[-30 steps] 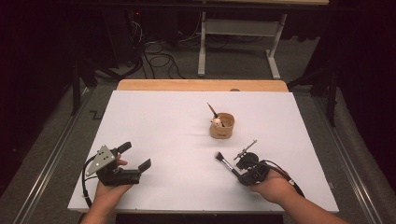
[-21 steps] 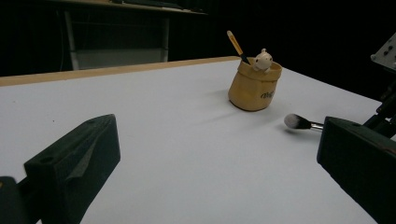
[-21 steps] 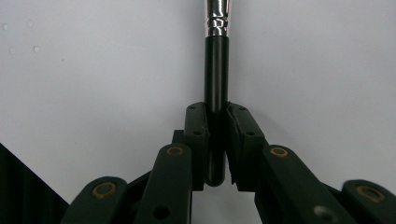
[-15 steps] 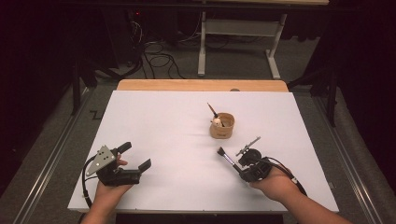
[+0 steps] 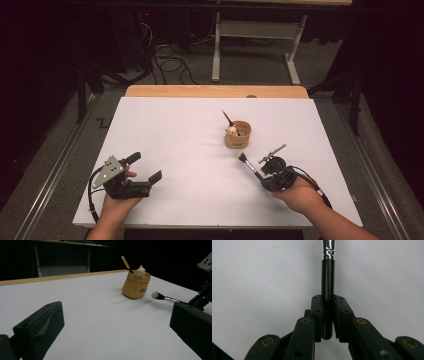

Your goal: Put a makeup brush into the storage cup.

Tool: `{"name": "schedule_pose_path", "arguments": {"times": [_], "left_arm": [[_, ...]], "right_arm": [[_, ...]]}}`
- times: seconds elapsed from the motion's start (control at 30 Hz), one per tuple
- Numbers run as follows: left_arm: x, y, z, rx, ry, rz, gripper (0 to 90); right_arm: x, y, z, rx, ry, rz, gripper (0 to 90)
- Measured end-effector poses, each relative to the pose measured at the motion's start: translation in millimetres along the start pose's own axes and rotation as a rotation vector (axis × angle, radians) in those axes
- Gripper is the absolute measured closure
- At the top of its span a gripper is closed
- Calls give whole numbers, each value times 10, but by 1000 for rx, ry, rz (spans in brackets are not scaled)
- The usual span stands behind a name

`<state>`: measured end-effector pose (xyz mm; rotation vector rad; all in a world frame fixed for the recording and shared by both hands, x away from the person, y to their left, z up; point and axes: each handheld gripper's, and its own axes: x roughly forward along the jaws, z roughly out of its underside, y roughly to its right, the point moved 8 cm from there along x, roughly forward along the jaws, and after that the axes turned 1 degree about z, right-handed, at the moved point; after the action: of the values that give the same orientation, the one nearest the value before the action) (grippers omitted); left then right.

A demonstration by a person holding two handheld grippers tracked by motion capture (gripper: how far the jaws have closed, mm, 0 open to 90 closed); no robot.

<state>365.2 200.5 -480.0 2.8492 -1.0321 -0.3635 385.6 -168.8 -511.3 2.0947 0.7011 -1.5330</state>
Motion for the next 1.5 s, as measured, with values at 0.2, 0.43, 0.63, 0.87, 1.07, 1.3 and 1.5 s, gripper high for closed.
{"name": "schedule_pose_path", "arguments": {"times": [0.2, 0.43, 0.63, 0.87, 1.07, 1.3, 1.5], "left_arm": [[-4, -6, -1, -1, 1, -1, 2], [3, -2, 5, 1, -2, 0, 2], [6, 0, 7, 5, -4, 1, 2], [5, 0, 15, 3, -8, 0, 2], [19, 4, 23, 0, -8, 0, 2], [10, -27, 23, -11, -4, -11, 2], [0, -59, 25, -22, -4, -13, 2]], "right_arm": [[-5, 122, 17, 28, 21, 10, 808], [0, 128, 4, 37, 89, 10, 808], [-2, 124, -18, 41, 147, 13, 808], [-13, 140, -28, 74, 231, 13, 808], [-40, 183, -17, 100, 322, 15, 808], [-66, 202, -34, 125, 418, 3, 808], [-64, 185, -62, 126, 483, 11, 808]]}}
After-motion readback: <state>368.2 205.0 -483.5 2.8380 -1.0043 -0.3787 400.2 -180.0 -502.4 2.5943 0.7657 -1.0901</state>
